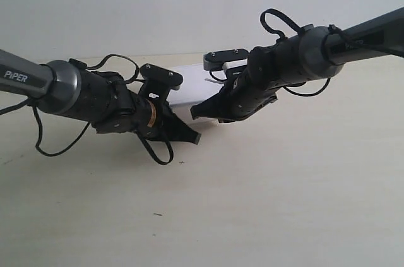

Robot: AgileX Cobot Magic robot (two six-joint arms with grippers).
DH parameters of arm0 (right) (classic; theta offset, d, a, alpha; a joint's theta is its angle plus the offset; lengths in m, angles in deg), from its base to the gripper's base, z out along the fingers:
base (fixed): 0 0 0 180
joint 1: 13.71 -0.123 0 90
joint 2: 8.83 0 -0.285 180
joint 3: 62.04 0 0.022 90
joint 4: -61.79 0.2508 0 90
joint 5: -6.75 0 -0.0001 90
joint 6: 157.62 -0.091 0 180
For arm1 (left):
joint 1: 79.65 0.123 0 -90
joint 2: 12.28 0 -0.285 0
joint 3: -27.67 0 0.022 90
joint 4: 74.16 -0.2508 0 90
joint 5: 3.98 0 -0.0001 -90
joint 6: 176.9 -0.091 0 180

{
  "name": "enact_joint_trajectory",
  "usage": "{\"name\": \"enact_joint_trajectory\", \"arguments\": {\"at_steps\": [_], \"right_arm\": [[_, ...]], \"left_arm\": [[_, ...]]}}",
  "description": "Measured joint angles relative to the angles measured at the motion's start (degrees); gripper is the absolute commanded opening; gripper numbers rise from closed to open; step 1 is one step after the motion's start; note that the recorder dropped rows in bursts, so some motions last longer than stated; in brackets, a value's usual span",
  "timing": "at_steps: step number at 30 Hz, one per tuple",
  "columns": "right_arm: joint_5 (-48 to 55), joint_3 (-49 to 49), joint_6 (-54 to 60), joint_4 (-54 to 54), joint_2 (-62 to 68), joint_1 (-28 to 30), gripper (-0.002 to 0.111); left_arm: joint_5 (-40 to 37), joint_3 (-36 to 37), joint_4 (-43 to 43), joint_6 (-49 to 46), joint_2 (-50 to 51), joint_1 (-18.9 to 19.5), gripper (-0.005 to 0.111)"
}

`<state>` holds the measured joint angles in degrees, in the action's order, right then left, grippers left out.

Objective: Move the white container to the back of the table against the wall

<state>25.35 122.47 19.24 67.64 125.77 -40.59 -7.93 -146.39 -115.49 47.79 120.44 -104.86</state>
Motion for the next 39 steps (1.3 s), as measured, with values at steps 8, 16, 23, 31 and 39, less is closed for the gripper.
{"name": "enact_joint_trajectory", "arguments": {"at_steps": [8, 16, 23, 31, 39], "right_arm": [[0.5, 6.4, 0.86, 0.0, 4.28, 0.0, 0.0], [-0.27, 9.72, 1.23, -0.13, 5.89, 0.95, 0.0], [-0.05, 13.86, 1.23, -0.22, 8.24, 1.3, 0.0], [-0.86, 16.63, 1.23, -0.22, 8.75, 1.3, 0.0], [-3.5, 16.9, 1.23, -0.37, 9.37, 1.3, 0.0]], "left_arm": [[-5.0, -8.38, -2.16, -1.28, 4.29, 0.68, 0.0], [-6.42, -11.84, -2.27, -2.15, 6.24, 3.29, 0.0], [-6.32, -15.19, -2.6, -2.51, 8.34, 3.96, 0.0], [-7.26, -19.39, -3.04, -2.73, 10.51, 3.96, 0.0], [-9.58, -24.63, -3.28, -4.2, 13.48, 3.96, 0.0]]}}
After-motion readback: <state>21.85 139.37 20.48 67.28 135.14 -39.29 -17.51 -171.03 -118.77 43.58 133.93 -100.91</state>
